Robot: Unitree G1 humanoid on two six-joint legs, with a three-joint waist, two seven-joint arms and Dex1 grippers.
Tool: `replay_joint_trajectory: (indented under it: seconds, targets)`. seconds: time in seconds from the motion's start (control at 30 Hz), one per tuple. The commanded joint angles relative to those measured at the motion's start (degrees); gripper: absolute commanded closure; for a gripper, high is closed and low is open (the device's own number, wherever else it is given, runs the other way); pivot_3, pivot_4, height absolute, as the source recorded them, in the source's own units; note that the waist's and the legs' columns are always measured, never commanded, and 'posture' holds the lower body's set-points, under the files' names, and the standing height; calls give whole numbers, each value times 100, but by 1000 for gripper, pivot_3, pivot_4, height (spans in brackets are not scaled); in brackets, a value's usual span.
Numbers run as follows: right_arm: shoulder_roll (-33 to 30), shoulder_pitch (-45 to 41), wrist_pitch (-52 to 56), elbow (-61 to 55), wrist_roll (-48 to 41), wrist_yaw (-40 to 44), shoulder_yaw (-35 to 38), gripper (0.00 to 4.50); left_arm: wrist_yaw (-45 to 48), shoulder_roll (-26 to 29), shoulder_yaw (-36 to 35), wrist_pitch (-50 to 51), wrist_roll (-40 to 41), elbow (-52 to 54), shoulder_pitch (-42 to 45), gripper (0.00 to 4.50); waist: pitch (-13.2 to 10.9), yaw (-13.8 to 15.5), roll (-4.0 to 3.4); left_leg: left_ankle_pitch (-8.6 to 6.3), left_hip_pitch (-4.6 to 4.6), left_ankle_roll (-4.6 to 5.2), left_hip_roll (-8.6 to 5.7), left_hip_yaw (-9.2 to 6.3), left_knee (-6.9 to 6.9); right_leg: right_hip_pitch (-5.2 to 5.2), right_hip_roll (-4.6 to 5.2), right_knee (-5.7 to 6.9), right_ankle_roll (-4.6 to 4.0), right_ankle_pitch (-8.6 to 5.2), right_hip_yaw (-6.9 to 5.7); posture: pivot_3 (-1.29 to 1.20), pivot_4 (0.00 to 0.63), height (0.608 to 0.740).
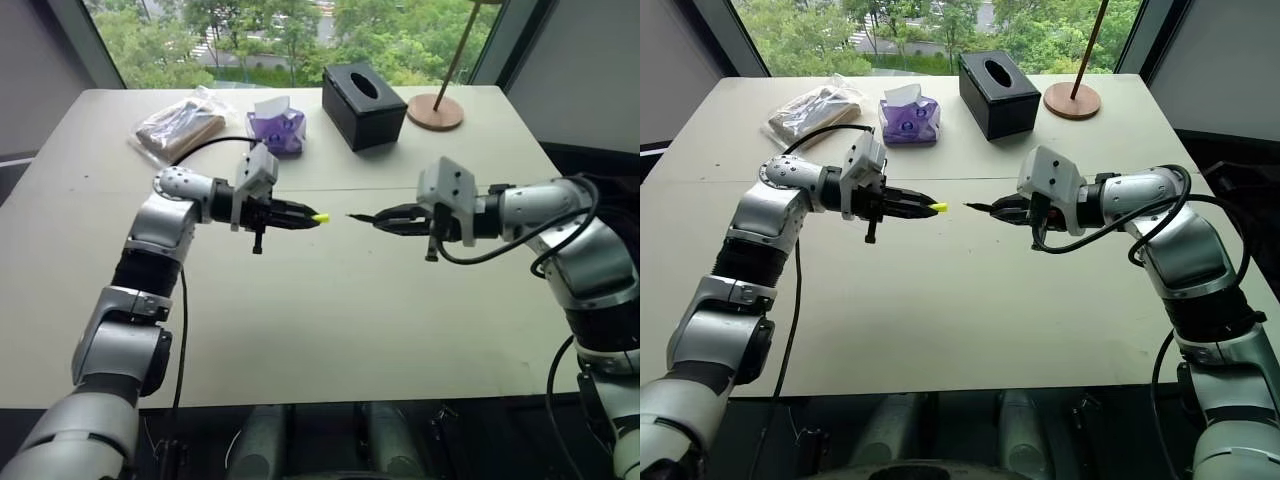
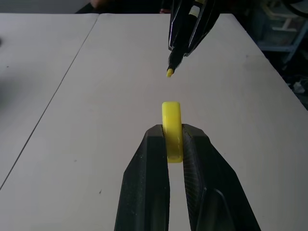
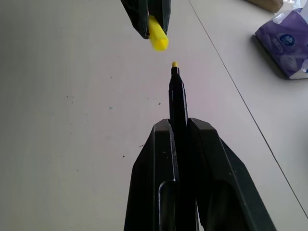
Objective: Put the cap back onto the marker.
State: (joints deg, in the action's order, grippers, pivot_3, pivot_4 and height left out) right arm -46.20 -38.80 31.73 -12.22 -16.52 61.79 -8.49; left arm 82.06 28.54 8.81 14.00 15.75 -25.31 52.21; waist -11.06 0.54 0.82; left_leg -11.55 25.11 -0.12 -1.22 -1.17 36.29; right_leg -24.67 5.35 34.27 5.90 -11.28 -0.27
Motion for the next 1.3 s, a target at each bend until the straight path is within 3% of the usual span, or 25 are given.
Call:
replay_joint_trajectory:
  seconds: [0.03, 0.5, 1.3]
  targets:
    - [-3, -81, 20, -213, -31, -43, 100, 4500, -20, -29, -82, -76, 72, 224, 40, 4486, 0, 1, 0, 0, 0, 0, 0, -1, 0, 0, 0, 1, 0, 0, 0, 0, 150, 740]
    - [70, -49, 44, -203, -20, -87, 61, 4500, -346, -273, -109, -284, -2, 75, 87, 4486, 0, 5, 0, 0, 0, 0, 0, -2, 6, 0, -1, 5, 0, 0, 0, 0, 150, 740]
    - [225, 67, 69, -374, -57, -67, -86, 4500, -52, -587, 200, -639, -182, 2, 177, 4486, 0, 4, 0, 0, 0, 0, 0, -2, 18, 1, -2, 14, 3, 2, 0, 0, 150, 740]
